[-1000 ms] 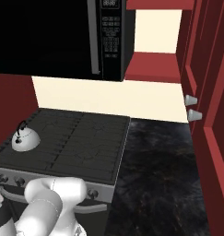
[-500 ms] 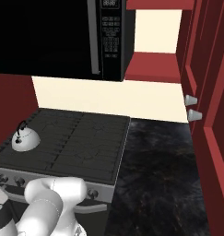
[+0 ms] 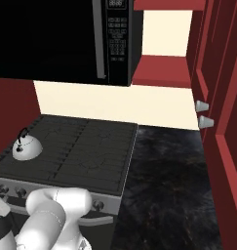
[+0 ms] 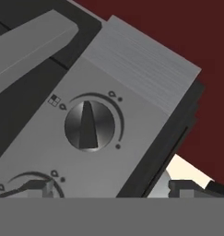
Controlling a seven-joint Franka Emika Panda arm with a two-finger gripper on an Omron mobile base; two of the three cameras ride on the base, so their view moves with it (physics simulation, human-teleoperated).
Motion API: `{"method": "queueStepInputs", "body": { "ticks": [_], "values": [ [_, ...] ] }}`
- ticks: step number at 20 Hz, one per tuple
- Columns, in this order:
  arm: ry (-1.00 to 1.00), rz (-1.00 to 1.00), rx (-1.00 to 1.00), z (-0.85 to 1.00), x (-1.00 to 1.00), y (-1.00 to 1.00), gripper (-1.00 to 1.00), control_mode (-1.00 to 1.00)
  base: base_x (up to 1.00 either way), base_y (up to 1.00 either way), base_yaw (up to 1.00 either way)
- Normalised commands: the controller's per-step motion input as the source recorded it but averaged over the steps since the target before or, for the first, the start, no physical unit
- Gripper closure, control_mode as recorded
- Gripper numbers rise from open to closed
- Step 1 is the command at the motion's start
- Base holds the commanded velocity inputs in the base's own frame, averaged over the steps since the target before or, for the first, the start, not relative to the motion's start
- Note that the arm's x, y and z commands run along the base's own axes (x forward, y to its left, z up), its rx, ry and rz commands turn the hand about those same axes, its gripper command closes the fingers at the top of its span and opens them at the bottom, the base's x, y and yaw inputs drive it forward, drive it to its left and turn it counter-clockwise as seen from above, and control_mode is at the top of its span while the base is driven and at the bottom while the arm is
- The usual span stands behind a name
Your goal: Lower the heat of the kettle.
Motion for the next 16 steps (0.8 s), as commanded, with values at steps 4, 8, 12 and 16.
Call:
{"method": "queueStepInputs", "body": {
  "ticks": [4,8,12,16],
  "values": [
    [-0.02,0.00,0.00,-0.07,0.00,0.14,-1.00,-1.00,0.00,0.00,0.00],
    [-0.01,0.00,0.00,-0.06,0.02,0.13,-1.00,-1.00,0.00,0.00,0.00],
    [0.00,0.00,0.00,-0.09,0.05,0.03,-1.00,-1.00,0.00,0.00,0.00],
    [0.00,0.00,0.00,-0.05,0.11,0.00,-1.00,-1.00,0.00,0.00,0.00]
  ]
}}
